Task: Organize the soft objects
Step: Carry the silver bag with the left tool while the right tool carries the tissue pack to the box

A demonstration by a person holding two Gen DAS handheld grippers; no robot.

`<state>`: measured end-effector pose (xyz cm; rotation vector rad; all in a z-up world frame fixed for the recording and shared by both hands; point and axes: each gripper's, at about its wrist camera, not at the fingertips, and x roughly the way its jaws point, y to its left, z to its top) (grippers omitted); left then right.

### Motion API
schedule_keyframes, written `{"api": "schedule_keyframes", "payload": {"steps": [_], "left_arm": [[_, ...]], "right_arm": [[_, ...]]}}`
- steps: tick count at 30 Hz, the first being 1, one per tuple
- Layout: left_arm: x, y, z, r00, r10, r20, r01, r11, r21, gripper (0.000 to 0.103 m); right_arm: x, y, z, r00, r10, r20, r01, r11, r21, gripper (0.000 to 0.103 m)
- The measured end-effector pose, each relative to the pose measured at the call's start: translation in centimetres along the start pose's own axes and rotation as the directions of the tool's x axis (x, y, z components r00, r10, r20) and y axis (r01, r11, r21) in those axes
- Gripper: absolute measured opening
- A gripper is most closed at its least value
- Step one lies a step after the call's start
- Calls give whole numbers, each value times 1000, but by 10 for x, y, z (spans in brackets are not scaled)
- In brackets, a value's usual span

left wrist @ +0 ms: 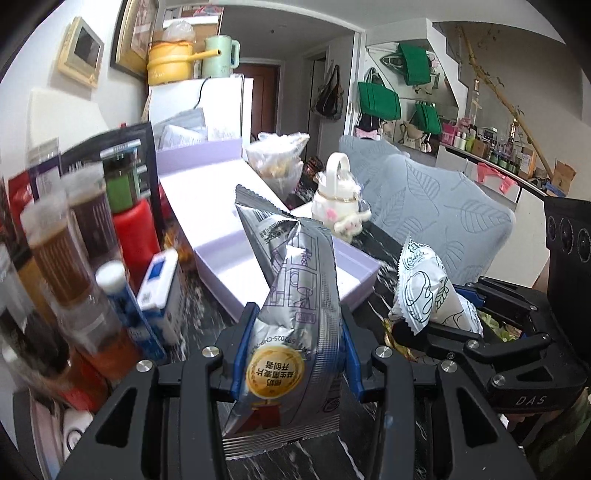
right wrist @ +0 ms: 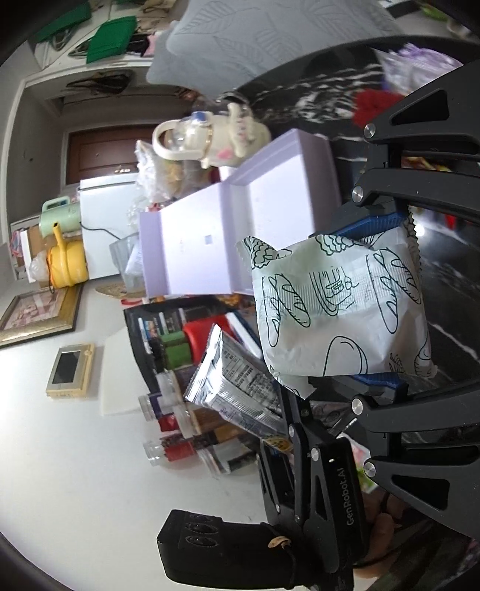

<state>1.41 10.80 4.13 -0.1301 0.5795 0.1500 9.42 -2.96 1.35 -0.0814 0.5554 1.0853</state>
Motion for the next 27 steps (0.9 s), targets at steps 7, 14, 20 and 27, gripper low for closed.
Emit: {"api": "schedule_keyframes", "payload": {"steps": [7,14,20,27], "left_arm": [[19,13,31,1000,-16,20,16,1000,3,41],[40,18,63,999,-15,46,15,1000,8,41],[63,22,89,998,-6,66,5,1000,11,41],[99,33,116,998,1,68,-1,1000,-2,41]], "right_arm": [[11,-9,32,999,-21,26,21,999,-24,57],[29,-24,67,999,-38,34,39,999,-36,57],[47,-43,95,997,-66,35,67,997,-37,57],[72,-65,128,993,-117,35,118,992,-47,57]]}}
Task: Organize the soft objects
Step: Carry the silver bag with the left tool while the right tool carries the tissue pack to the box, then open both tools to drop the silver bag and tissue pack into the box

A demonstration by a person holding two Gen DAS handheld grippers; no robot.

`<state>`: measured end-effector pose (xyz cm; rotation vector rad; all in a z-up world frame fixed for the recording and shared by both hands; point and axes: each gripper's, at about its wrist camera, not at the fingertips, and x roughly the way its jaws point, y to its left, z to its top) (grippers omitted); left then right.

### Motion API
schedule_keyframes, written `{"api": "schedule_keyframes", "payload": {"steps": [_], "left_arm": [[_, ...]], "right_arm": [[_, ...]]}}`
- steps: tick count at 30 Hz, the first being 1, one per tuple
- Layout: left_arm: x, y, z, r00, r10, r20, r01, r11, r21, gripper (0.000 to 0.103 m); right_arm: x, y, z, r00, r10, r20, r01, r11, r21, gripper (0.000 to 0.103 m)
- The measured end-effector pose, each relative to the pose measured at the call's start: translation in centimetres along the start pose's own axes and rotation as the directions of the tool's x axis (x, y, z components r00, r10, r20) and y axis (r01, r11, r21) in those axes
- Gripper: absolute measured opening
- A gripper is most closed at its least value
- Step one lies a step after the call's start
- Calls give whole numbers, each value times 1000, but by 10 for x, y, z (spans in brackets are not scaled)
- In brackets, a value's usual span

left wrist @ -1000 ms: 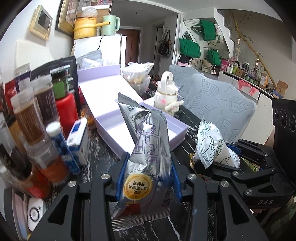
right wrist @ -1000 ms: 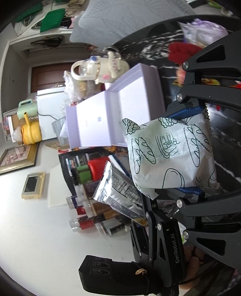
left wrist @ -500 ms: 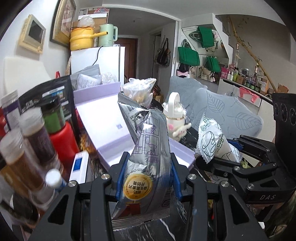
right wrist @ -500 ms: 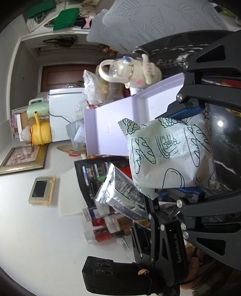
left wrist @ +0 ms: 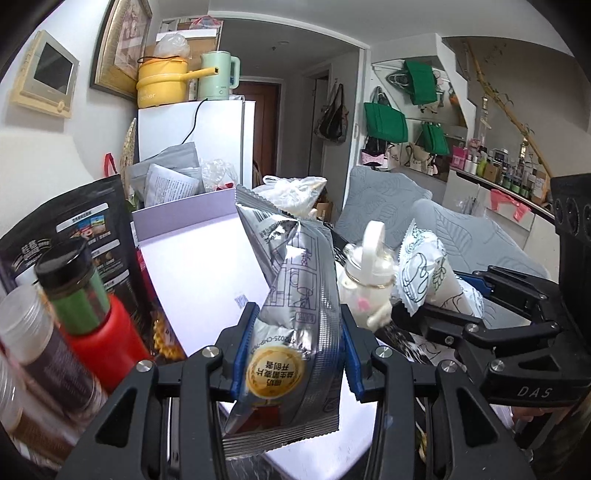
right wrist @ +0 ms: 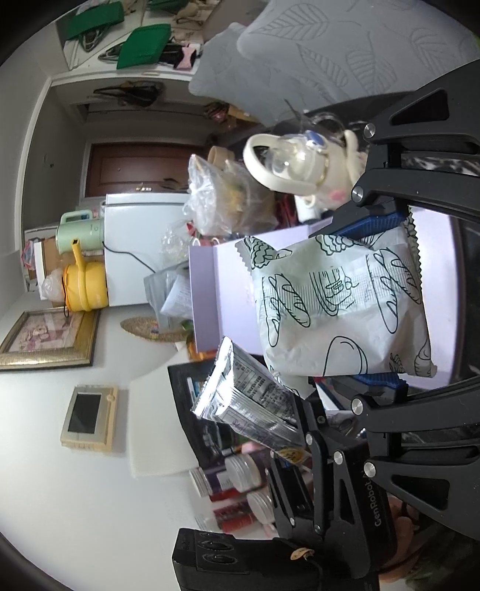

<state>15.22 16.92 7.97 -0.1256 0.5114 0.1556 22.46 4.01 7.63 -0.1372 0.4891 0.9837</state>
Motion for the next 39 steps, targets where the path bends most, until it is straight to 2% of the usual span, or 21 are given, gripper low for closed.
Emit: {"api": "schedule_keyframes", "payload": {"steps": [4,13,22,24,25,26,28,29,39], "left_arm": [[20,5,5,999,33,-21,-33,999,5,41],[72,22,-10,988,54,-146,-56,998,-11,41],[92,22,-17,986,70,-153,-66,997,27,42],[97,24,-17,982,84,-170,-81,996,27,42],[100,25,-17,976,113,-185,-111,994,23,42],[102,27,-17,972,135,-193,-134,991,17,46],[104,29,-17,966,153,-207,-155,988,6,65],[105,31,-17,965,157,-211,-161,987,-1,80],[82,28,-11,967,186,-177,-189,982,-3,81]], "right_arm": [[16,-6,9,1000,-10,-18,10,1000,-14,57],[70,-14,4,994,-22,-111,20,1000,-19,57],[95,-18,2,987,-70,-142,66,997,-33,58],[98,-19,1,985,-86,-152,81,996,-35,61],[100,-19,0,983,-96,-157,91,995,-36,66],[101,-19,-1,982,-113,-154,108,993,-42,72],[97,-19,-2,981,-139,-134,132,990,-59,77],[95,-19,-2,981,-145,-127,137,988,-66,78],[80,-22,0,980,-151,-129,146,988,-47,78]]}}
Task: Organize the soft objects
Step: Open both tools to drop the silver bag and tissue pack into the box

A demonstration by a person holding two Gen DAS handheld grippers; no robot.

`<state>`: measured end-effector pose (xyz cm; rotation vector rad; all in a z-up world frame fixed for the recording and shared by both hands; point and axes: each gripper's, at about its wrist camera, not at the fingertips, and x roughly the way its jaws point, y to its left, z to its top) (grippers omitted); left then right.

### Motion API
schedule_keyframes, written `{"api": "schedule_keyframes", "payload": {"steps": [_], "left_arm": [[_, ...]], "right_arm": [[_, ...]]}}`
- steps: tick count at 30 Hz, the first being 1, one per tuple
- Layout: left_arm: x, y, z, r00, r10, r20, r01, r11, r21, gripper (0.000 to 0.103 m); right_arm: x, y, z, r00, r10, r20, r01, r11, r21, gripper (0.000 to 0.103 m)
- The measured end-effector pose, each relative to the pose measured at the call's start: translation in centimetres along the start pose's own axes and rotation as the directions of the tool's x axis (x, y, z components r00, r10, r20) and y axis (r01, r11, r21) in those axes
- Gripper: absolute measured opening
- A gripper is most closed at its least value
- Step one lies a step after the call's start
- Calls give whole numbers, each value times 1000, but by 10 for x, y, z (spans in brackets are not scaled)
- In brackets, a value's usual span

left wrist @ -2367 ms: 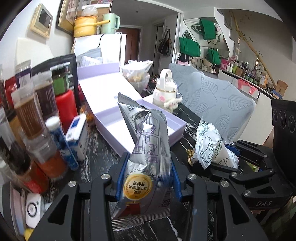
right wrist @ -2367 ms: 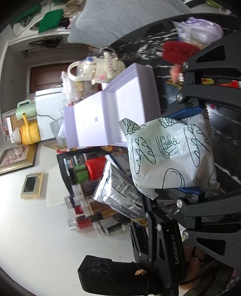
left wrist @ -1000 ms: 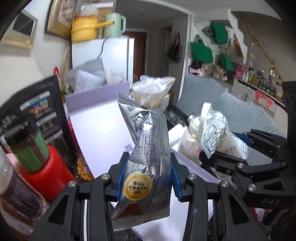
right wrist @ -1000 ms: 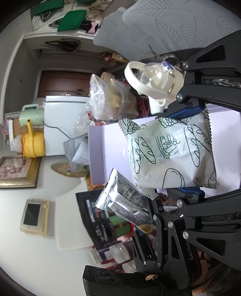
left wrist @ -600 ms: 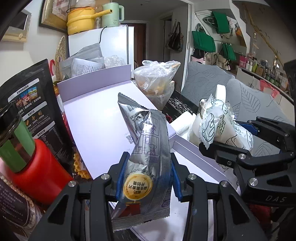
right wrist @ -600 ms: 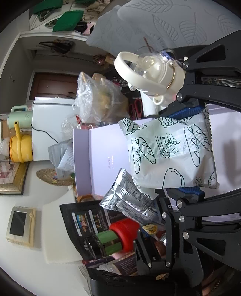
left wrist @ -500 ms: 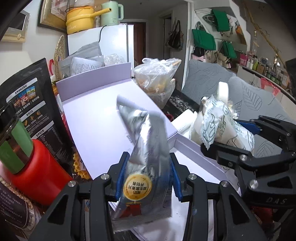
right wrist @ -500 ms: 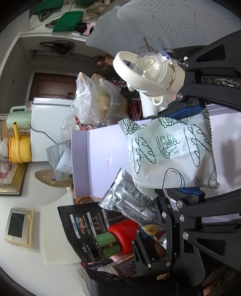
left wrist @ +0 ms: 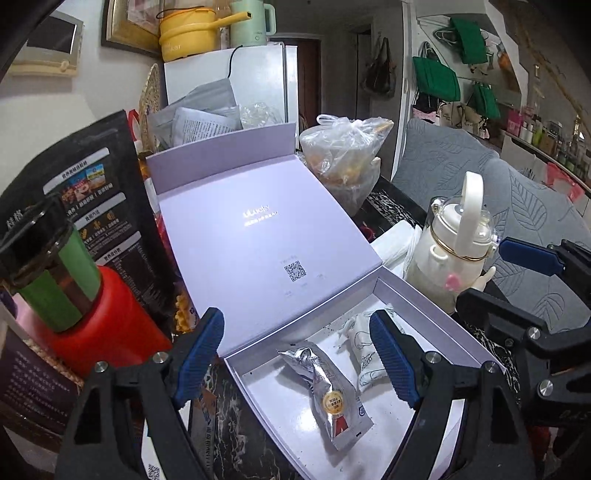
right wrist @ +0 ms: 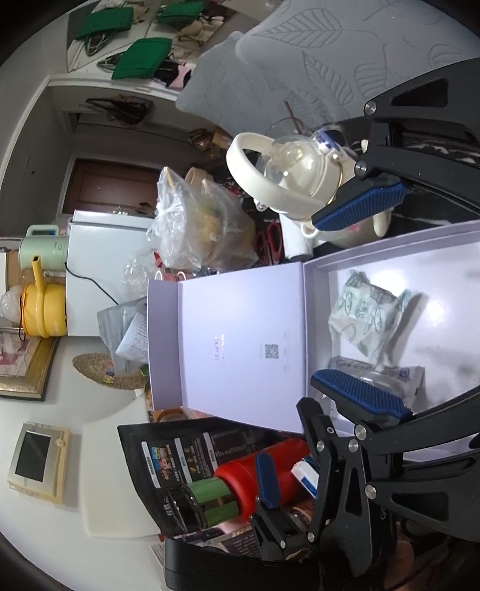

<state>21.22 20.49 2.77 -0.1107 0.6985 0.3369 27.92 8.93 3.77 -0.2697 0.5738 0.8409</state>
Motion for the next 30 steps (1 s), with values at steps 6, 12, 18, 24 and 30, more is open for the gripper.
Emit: {"api": "schedule_keyframes", "payload": {"steps": [6,12,18,24,30], "left_arm": [[-27,-2,1,999,8,33,-8,1000,7,81],[-60,-8,2,997,10,73,-11,1000,21,81],[-91,-14,0,994,12,111,-15,1000,27,81],[-122,-21,-7,989,6,145,-12,999,41,81],[-146,-28,-16,986,-6,166,-3,999,52,81]], "right_arm": [[-19,3,1,1000,4,21,-4,1000,11,78],[-47,9,0,999,2,50,-3,1000,8,78],[-81,13,-3,996,-8,88,8,1000,4,78],[-110,19,-9,993,-17,116,17,1000,-1,78],[-136,25,-19,991,-22,136,22,1000,0,78]]}}
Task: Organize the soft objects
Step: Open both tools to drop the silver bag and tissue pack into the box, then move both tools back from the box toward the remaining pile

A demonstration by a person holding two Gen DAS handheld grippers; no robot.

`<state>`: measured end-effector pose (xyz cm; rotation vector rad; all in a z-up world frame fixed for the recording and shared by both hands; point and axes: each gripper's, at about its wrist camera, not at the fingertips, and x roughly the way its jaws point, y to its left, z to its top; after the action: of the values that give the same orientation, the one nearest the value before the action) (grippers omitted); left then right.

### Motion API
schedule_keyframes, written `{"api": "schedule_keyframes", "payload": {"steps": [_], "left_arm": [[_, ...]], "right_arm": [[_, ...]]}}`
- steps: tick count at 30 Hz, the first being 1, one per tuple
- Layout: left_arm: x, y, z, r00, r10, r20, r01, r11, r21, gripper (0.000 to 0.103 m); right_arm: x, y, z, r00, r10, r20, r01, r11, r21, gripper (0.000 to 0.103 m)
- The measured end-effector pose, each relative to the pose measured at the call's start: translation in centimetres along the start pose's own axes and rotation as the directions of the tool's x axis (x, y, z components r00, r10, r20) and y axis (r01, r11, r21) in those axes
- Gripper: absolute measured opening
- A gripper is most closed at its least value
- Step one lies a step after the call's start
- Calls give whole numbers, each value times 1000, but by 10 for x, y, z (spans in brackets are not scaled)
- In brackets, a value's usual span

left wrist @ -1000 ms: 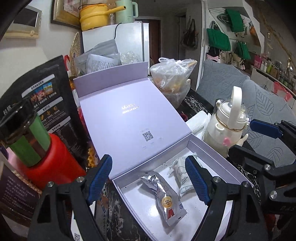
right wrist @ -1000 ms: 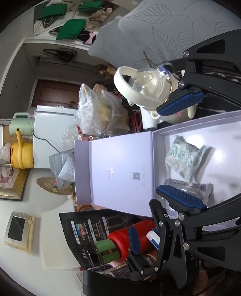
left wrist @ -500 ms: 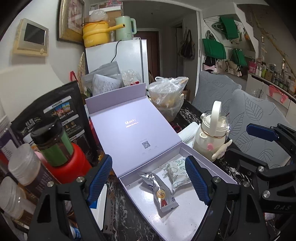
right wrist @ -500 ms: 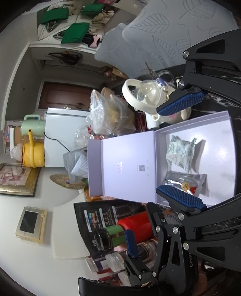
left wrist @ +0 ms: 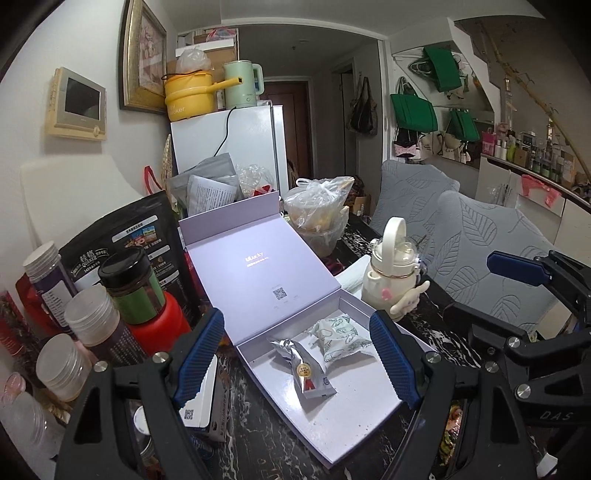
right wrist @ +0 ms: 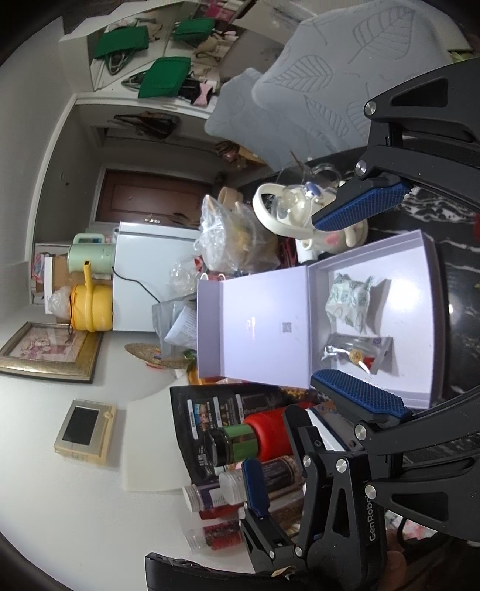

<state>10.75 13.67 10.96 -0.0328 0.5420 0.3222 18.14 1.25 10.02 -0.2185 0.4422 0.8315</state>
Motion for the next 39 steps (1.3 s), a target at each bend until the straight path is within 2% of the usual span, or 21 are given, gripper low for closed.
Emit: {"api": "schedule_keyframes", "payload": {"steps": [4,12,26,39], "left_arm": [[-18,-7,-8,1000,-12,18,12,1000,6,81],[-41,-23,-28,999,-54,5,54,998,16,81],[-80,-51,-65,994,-108,-3,108,992,62,81],[-101,-80,-92,980,-197,-22,199,974,111,81]], "right_arm": [[-15,2,-7,1000,-5,5,5,1000,5,78],[-45,6,-31,1000,-19,1,19,1000,24,78],[-87,8,-78,998,-50,-43,53,996,67,78],[-132,6,-116,993,-101,-63,108,987,118,80]]}}
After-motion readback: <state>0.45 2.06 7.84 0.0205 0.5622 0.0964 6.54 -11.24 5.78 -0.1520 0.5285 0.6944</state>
